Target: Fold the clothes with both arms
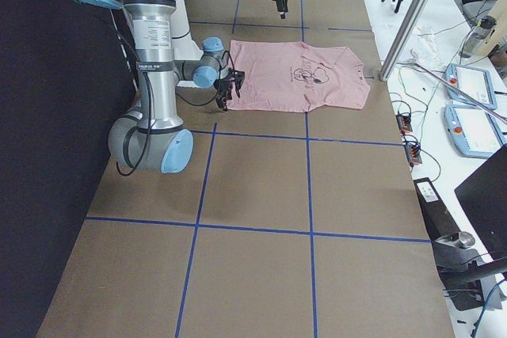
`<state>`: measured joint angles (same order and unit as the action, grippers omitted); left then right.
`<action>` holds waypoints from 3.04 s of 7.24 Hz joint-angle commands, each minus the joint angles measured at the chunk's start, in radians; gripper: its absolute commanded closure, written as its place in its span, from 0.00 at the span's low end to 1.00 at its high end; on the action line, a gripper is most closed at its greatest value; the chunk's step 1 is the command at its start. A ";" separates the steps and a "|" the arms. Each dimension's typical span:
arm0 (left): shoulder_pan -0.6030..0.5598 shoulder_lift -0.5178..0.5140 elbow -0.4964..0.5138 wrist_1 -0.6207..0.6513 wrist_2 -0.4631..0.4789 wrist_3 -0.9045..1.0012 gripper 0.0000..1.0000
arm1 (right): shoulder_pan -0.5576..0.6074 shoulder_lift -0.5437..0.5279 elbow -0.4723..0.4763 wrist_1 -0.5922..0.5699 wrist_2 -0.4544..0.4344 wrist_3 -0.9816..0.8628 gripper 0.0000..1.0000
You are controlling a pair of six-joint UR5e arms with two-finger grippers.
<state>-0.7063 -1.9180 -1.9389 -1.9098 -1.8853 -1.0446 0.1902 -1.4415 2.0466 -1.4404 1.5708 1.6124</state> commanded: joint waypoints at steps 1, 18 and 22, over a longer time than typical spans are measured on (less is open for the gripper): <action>-0.001 -0.003 -0.002 0.002 0.000 0.000 0.00 | 0.000 0.000 -0.005 0.000 0.012 0.000 0.21; 0.491 0.111 -0.074 0.189 0.253 -0.750 0.06 | 0.021 0.015 0.113 0.002 0.049 -0.046 1.00; 0.525 0.125 -0.068 0.206 0.282 -0.770 0.08 | 0.020 0.016 0.112 0.002 0.049 -0.046 1.00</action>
<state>-0.1833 -1.7982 -2.0076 -1.7069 -1.6092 -1.8126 0.2105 -1.4253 2.1585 -1.4389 1.6188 1.5663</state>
